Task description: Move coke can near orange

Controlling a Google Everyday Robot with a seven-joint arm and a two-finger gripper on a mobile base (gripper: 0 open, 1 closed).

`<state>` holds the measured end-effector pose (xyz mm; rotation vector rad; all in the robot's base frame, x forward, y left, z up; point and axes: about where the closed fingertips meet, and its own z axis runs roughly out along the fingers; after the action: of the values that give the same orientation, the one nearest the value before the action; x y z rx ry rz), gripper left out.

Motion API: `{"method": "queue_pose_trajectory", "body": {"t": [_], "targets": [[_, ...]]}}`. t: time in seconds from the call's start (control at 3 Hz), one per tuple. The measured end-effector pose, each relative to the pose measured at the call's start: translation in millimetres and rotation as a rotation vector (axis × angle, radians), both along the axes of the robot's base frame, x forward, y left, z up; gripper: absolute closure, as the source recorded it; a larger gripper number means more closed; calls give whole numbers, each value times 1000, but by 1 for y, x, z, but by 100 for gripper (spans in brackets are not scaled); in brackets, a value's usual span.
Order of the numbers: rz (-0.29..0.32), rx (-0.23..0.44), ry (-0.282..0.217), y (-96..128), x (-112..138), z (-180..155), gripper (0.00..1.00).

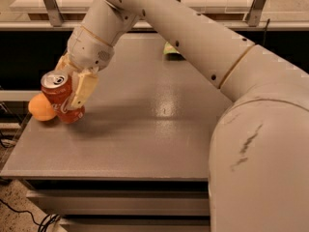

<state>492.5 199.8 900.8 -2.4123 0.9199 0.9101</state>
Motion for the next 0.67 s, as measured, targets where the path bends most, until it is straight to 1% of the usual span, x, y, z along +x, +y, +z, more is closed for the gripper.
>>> {"method": "queue_pose_trajectory", "body": {"t": [0.33, 0.67], "targets": [[0, -15, 8, 1, 1, -3, 82], [-4, -24, 13, 0, 2, -5, 58]]}}
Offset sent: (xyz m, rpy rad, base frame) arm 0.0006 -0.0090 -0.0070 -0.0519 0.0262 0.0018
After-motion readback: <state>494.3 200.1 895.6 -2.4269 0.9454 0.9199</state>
